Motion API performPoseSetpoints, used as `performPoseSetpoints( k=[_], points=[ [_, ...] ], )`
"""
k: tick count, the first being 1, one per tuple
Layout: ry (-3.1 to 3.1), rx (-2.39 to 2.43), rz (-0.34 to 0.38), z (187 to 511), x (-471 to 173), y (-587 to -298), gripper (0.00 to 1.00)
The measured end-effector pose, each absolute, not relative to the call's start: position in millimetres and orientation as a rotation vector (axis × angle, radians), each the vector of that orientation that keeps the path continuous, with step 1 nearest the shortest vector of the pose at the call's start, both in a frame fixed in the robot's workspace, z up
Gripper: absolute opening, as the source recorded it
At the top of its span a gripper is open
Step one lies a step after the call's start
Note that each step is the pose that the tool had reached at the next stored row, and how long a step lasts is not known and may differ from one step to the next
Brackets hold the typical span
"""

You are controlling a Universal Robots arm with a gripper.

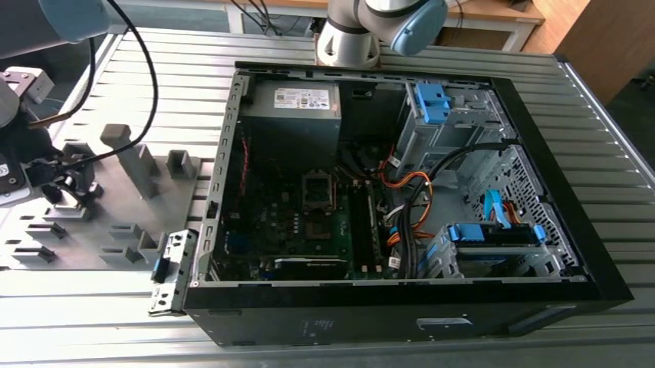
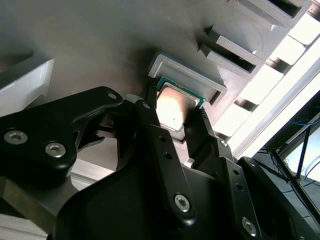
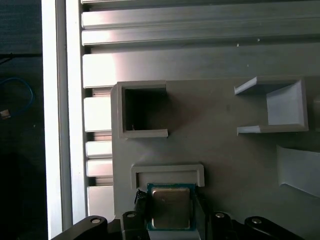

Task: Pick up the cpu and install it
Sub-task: 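Pick up the cpu and move it towards the insertion slot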

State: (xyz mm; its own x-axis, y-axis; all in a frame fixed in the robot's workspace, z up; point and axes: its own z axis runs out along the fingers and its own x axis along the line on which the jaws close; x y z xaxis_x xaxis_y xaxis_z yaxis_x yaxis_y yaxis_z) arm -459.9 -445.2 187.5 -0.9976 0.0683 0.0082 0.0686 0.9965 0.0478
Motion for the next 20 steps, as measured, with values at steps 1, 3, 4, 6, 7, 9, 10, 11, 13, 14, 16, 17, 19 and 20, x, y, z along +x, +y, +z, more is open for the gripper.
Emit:
performPoseSetpoints(
  k=[1, 3, 4, 6, 7, 9, 10, 11, 13, 14, 16, 17, 19, 20],
  points=[
    [-3.133, -0.107, -0.076, 188, -460, -445, 0.47],
    [-3.133, -0.105, -0.076, 188, -460, -445, 0.47],
    [-3.133, -0.101, -0.076, 188, -460, -445, 0.47],
    [-3.133, -0.09, -0.075, 188, -460, -445, 0.47],
    [-3.133, -0.089, -0.075, 188, -460, -445, 0.47],
    [-3.133, -0.089, -0.075, 188, -460, -445, 0.47],
    [-3.132, -0.089, -0.075, 189, -460, -445, 0.47],
    [-3.132, -0.089, -0.075, 189, -460, -445, 0.47],
    [-3.133, -0.089, -0.075, 192, -460, -445, 0.47],
    [-3.133, -0.089, -0.075, 193, -460, -445, 0.47],
    [-3.133, -0.089, -0.076, 196, -460, -445, 0.47],
    [-3.133, -0.089, -0.076, 199, -460, -445, 0.47],
    [-3.133, -0.089, -0.076, 204, -460, -445, 0.47],
    [-3.133, -0.089, -0.076, 208, -460, -445, 0.47]
  ],
)
